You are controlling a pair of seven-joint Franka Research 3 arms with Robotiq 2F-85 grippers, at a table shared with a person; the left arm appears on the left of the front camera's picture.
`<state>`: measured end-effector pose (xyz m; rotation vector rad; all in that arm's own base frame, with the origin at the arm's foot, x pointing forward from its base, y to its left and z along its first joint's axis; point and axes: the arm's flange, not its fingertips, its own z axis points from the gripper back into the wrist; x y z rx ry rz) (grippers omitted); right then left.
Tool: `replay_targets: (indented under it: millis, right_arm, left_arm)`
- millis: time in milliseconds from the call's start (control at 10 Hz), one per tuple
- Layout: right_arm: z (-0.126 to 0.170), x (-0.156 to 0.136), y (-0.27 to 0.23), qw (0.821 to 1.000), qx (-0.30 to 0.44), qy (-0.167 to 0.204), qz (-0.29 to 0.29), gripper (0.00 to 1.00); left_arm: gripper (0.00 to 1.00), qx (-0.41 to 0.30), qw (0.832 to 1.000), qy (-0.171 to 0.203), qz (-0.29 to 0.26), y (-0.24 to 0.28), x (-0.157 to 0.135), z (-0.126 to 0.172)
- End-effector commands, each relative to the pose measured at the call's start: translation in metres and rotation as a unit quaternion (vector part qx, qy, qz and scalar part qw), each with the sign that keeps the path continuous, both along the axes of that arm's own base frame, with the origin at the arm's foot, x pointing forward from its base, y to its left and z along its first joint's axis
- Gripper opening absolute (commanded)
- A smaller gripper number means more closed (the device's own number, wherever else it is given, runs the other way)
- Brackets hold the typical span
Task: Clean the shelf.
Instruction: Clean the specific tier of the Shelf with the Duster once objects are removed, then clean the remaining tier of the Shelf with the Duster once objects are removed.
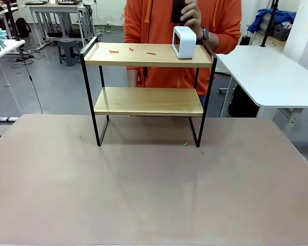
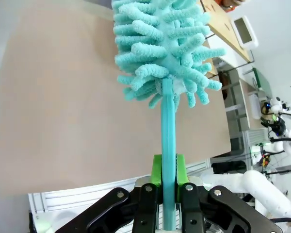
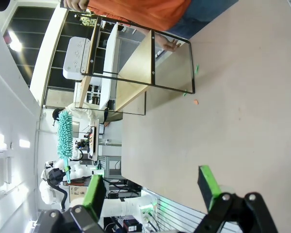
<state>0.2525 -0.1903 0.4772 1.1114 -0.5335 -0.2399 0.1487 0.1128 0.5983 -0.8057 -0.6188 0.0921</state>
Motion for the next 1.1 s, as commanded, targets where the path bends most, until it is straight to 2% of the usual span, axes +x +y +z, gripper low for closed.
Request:
replay_targets:
  millis: [0,1000]
  right_arm:
    - [0.002,0.0023,-0.0001,1.0,0.002,-0.018,0.001,1.0]
    - [0.002,0.0023,-0.0001,1.0,0.002,-0.018,0.001,1.0]
  left_arm:
    - [0.12,0.006,1.0,-0.011,-0.009,0.0048,-0.0049,-0.0004]
    - [0.12,0.006,1.0,-0.011,-0.009,0.0048,-0.0049,-0.0004]
